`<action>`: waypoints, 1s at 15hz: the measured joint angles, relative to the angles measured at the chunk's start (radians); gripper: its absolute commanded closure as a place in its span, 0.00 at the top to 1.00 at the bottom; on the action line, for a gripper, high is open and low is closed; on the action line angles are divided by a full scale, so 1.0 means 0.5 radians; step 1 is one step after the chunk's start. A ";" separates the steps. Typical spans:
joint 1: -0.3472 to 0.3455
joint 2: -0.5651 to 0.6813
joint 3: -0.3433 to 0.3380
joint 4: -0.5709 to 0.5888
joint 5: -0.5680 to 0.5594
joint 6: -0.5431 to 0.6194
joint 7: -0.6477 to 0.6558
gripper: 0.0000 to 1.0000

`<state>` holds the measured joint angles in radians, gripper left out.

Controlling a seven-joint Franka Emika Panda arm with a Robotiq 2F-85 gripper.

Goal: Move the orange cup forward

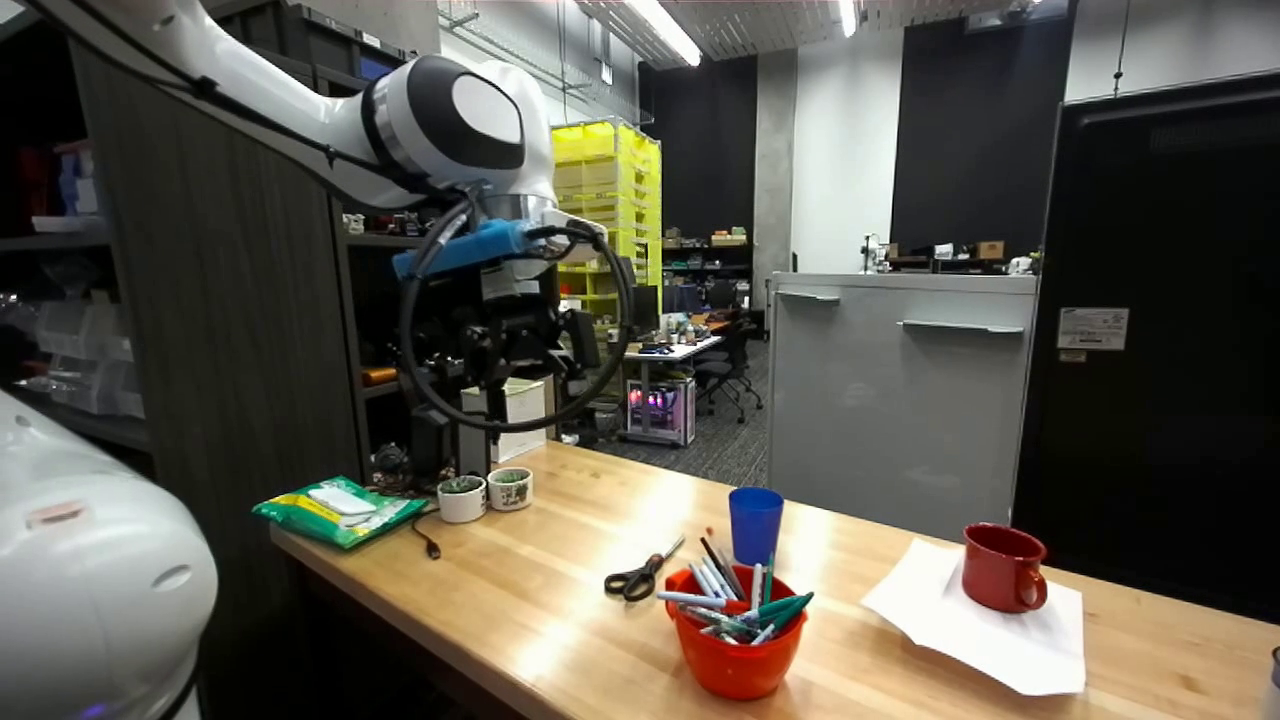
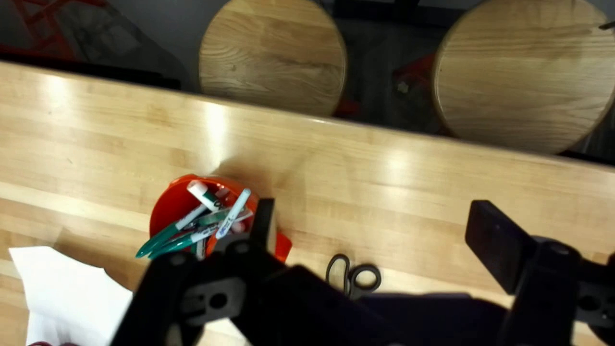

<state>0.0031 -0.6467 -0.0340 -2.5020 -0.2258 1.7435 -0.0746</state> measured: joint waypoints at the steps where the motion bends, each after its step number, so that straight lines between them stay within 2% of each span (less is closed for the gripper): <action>1: -0.014 0.027 -0.036 0.006 -0.001 0.075 -0.011 1.00; 5: -0.101 0.180 -0.151 0.040 -0.001 0.301 -0.041 1.00; 9: -0.187 0.387 -0.212 0.101 -0.001 0.445 -0.043 1.00; 15: -0.244 0.623 -0.230 0.254 -0.001 0.358 -0.071 1.00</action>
<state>-0.1191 -0.3351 -0.1490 -2.3752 -0.2261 1.9227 -0.1101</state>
